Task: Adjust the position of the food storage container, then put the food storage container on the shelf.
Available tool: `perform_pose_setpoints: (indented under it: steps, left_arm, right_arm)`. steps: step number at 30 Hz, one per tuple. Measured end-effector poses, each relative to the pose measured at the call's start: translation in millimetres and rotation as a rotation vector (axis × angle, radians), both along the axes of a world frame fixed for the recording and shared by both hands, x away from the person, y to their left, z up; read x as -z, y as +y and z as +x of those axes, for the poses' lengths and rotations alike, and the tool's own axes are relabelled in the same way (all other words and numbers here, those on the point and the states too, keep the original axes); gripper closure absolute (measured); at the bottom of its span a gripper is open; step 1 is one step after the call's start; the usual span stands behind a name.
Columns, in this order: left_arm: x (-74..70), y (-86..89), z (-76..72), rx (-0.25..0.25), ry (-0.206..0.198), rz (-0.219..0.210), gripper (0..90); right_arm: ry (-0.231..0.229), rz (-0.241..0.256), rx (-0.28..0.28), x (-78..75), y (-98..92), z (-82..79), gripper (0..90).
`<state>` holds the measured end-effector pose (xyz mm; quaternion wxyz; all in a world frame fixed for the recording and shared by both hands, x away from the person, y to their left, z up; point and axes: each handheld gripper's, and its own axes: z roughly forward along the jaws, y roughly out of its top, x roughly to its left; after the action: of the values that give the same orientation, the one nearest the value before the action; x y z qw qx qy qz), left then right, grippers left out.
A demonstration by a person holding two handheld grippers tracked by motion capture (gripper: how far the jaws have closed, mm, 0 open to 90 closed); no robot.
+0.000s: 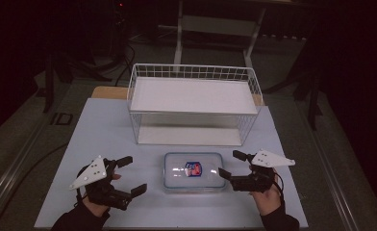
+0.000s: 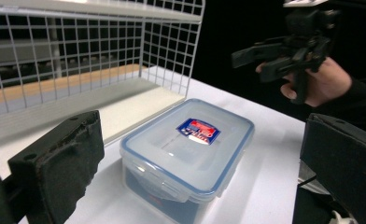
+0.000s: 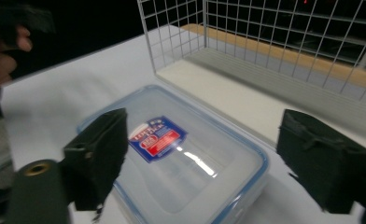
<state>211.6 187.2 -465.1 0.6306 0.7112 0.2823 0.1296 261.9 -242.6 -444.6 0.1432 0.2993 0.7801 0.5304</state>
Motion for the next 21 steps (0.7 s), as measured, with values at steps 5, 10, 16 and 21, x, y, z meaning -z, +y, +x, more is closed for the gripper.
perform_pose_setpoints:
  steps: [5,10,16,21]
  left_arm:
    - [-3.8,-4.8,10.4,0.009,0.045,0.008,0.0]
    - [-9.5,-14.1,22.3,0.036,0.088,0.051,0.0]
    - [-9.0,-28.5,35.8,0.06,0.168,0.11,0.0]
    - [-0.2,-36.8,49.5,0.029,0.261,0.157,0.0]
  right_arm:
    - [0.036,-0.024,0.014,2.5,-4.1,4.2,17.5]
    - [0.031,-0.052,0.04,4.2,-4.7,6.5,15.9]
    - [-0.003,-0.039,0.048,5.0,-5.6,4.5,13.8]
    - [-0.047,-0.039,0.082,6.4,-6.9,-0.2,12.8]
